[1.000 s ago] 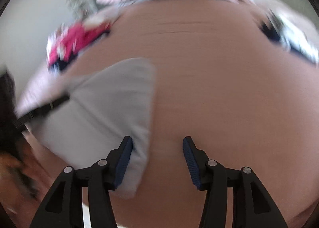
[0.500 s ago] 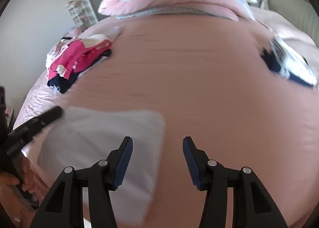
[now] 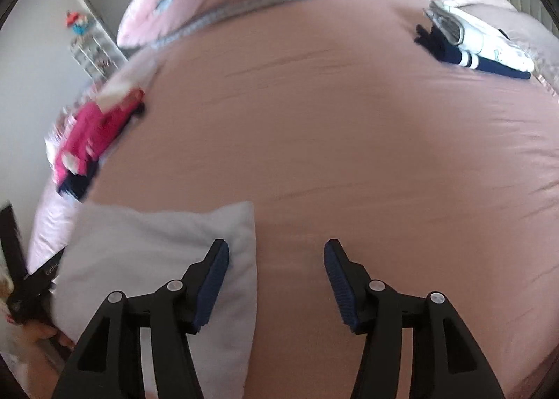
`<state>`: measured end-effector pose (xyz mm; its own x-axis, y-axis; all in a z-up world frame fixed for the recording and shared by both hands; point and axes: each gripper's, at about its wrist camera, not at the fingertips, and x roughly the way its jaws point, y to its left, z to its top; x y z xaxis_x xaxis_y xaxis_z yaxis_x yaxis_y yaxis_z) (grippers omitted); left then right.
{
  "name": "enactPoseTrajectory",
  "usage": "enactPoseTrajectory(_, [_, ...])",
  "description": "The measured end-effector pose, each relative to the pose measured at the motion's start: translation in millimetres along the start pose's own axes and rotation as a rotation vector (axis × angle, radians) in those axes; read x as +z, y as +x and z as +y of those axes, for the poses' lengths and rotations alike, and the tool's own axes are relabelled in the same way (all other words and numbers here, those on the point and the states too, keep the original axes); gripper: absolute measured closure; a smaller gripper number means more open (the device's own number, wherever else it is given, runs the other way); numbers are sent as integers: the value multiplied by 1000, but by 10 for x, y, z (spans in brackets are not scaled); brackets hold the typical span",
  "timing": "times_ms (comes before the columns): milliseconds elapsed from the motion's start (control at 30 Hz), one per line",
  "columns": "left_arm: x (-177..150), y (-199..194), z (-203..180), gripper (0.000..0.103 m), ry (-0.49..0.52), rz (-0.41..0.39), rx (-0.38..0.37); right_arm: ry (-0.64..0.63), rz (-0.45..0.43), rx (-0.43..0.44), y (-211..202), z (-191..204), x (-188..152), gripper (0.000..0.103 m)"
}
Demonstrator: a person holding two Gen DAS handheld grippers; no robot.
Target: Fold clothes
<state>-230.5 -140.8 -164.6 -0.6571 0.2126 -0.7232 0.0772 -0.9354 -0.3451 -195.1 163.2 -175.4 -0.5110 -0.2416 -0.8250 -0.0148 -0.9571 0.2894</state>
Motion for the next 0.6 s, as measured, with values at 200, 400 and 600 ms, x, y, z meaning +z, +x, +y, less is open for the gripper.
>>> enactPoseTrajectory(200, [-32, -209, -569, 88, 247, -39, -268, -185, -4, -22, -38, 459, 38, 46])
enactPoseTrajectory(400, [-284, 205, -655, 88, 346, 138, -57, -242, 22, -40, 70, 663, -59, 46])
enactPoseTrajectory(600, [-230, -38, -202, 88, 121, 76, 93, -142, 21, -141, 36, 359, -49, 46])
